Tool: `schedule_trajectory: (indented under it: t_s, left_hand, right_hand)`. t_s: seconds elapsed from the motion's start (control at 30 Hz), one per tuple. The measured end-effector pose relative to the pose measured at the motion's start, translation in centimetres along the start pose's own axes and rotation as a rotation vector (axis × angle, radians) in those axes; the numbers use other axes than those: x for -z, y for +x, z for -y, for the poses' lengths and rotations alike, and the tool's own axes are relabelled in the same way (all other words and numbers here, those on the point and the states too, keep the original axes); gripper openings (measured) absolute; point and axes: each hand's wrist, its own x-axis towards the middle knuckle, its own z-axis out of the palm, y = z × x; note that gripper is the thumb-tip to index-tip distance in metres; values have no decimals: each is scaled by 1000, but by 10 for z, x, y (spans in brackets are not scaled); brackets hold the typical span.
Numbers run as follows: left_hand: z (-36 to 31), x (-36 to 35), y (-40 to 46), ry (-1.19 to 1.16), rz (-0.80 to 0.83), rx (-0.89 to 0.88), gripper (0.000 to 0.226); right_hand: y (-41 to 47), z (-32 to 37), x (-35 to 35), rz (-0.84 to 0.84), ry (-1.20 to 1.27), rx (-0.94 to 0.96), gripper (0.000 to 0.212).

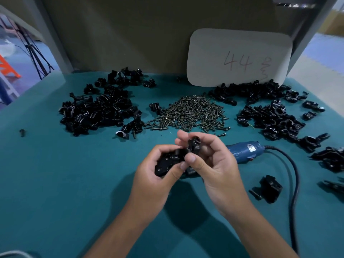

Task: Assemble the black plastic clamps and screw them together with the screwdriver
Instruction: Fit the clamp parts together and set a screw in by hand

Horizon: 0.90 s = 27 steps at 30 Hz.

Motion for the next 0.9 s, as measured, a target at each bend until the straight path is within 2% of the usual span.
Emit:
schedule_trajectory:
  t_s: [0.2, 0.3, 0.53, 0.9]
  left_hand:
    - [0, -1, -1, -10, 62, 14, 22]
    - [0, 3, 0, -20, 83, 25, 29]
    - [-3, 6, 1, 20, 40, -10, 27]
    - [-3, 5, 3, 32, 27, -14, 25]
  right_hand:
    - [3, 6, 6, 31, -131, 8, 37]
    - [3, 5, 9, 26, -267, 33, 40]
    - [0, 2, 13, 57, -562, 94, 42]
    - [2, -5, 13, 140, -347, -58, 40]
